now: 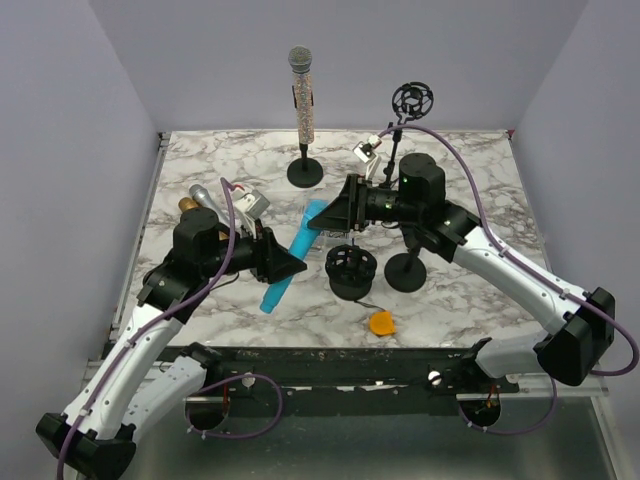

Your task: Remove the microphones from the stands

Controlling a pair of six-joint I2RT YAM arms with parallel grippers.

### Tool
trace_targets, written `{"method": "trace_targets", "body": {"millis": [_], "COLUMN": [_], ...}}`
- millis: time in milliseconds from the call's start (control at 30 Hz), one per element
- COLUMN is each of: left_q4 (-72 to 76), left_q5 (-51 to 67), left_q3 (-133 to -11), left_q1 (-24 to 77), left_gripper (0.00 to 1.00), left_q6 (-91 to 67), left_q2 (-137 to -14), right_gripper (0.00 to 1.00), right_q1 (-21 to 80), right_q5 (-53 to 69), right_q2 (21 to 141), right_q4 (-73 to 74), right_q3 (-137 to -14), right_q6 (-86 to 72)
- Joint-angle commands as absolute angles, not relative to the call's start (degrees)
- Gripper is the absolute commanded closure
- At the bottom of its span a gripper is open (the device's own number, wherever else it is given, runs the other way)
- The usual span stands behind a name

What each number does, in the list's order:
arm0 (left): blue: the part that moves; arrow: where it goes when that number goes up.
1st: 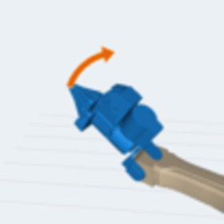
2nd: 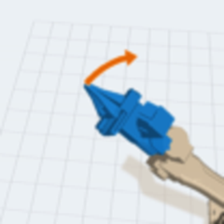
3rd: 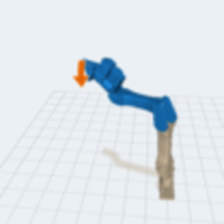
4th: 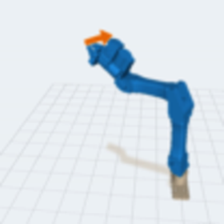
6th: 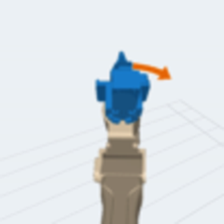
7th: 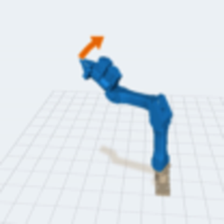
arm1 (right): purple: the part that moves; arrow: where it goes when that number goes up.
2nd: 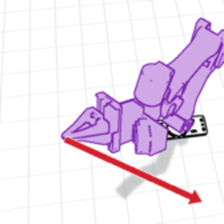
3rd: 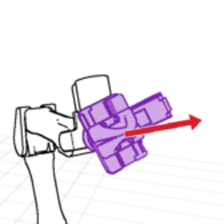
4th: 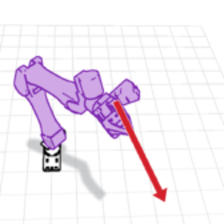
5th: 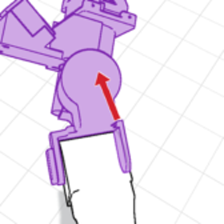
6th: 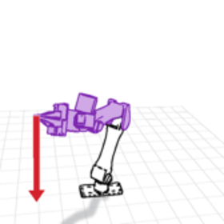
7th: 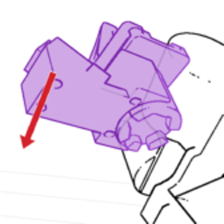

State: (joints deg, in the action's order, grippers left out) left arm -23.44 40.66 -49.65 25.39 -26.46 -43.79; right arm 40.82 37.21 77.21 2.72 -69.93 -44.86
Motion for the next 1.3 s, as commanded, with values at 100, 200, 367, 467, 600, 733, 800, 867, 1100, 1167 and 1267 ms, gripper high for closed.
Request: {"method": "trace_targets", "body": {"millis": [100, 200, 367, 467, 600, 733, 800, 867, 1100, 1167, 1267], "left_q4": [-24.37, -26.79, -37.5, -41.83, -38.82, -31.71, -28.77, -23.83, -17.09, -15.71, -13.72], "left_q5": [36.73, 30.97, 6.31, -5.08, -2.96, 3.47, 1.73, -1.24, -1.18, 1.95, 5.95], "left_q3": [-50.78, -52.34, -56.63, -57.64, -53.56, -48.41, -46.05, -43.05, -41.83, -41.91, -42.03], "left_q1": [26.28, 26.29, 25.87, 21.9, 6.61, -6.35, -9.24, -10.95, -16.32, -18.49, -19.73], "left_gripper": [0.8, 0.93, 1.0, 1.0, 1.0, 1.0, 1.0, 1.0, 0.99, 0.97, 0.91], "left_q6": [-25.58, -25.58, -29.1, -33.09, -38.87, -46.15, -49.83, -52.87, -51.55, -50.72, -48.77], "left_q2": [-43.62, -43.76, -46.29, -48.16, -49.22, -51.15, -52.6, -54.32, -66.22, -68.88, -71.03], "right_gripper": [0.79, 0.3, 0.0, 0.0, 0.0, 0.0, 0.0, 0.0, 0.0, 0.0, 0.0], "right_q1": [41.13, 41.12, 41.13, 41.06, 41.13, 41.09, 41.13, 41.13, 41.13, 41.09, 41.12], "right_q5": [35.96, 29.72, 12.94, 4.42, 2.39, 2.61, 3.34, 4.22, 4.05, 4.11, 4.76], "right_q2": [74.64, 73.32, 70.03, 66.72, 63.28, 61.41, 60.88, 60.32, 57.88, 57.44, 57.5], "right_q4": [3.04, 6.14, 14.76, 16.89, 16.79, 16.61, 16.61, 16.47, 17.49, 17.12, 16.79], "right_q3": [-69.64, -70.1, -73.25, -73.07, -71.65, -70.3, -69.82, -69.29, -67.22, -66.32, -65.76], "right_q6": [-43.22, -41.02, -37.73, -37.57, -37.06, -37.72, -38.35, -38.97, -39.85, -40.25, -40.58]}}
